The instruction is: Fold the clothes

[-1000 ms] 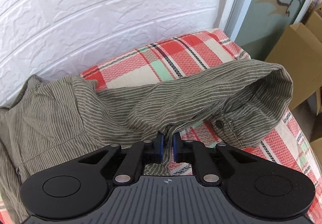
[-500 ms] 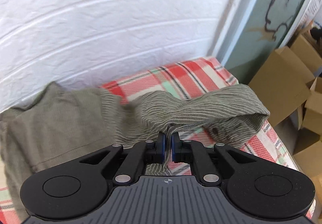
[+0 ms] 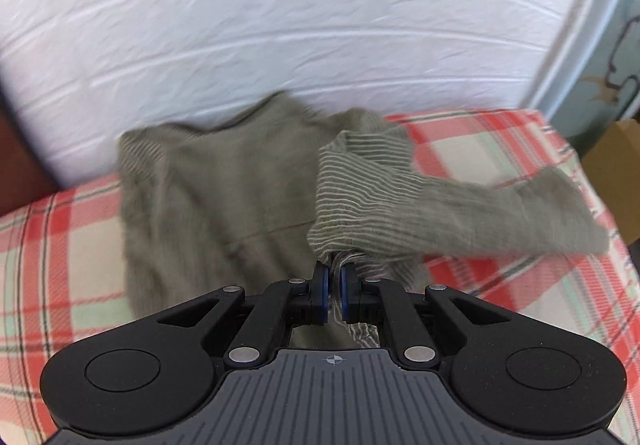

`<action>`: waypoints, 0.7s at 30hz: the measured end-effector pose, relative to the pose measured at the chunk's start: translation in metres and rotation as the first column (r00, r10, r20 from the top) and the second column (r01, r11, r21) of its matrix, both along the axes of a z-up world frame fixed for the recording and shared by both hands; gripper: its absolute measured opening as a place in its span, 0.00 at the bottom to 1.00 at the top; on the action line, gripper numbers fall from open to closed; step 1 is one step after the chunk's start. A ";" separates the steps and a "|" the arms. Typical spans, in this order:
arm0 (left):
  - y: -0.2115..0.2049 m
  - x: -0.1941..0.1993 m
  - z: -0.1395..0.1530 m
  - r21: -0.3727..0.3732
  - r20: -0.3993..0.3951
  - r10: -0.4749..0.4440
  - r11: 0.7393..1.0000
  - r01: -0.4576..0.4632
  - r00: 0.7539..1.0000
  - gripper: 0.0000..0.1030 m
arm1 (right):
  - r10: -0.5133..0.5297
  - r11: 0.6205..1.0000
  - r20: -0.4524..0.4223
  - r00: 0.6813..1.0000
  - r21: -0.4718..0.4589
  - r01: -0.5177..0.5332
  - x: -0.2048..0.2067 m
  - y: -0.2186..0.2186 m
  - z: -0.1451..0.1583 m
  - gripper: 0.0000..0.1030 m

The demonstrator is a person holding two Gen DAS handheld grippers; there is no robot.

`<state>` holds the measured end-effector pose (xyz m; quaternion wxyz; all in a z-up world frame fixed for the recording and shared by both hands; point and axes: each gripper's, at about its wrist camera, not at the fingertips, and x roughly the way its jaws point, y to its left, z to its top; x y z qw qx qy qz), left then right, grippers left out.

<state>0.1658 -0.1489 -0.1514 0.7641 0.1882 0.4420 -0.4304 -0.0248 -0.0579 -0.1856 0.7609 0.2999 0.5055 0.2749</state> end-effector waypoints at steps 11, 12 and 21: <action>0.004 0.018 -0.034 0.057 0.002 0.016 0.998 -0.016 1.000 0.01 | 0.063 0.996 -0.077 0.995 -0.064 -0.068 0.006 0.048 -0.024 0.02; 0.003 0.019 -0.036 0.060 0.000 0.020 0.998 -0.020 1.000 0.02 | 0.063 0.995 -0.084 0.994 -0.072 -0.069 0.007 0.050 -0.027 0.03; 0.003 0.017 -0.047 0.097 0.048 0.029 0.995 -0.034 0.998 0.52 | 0.089 0.987 -0.139 0.986 -0.122 -0.106 0.005 0.062 -0.044 0.15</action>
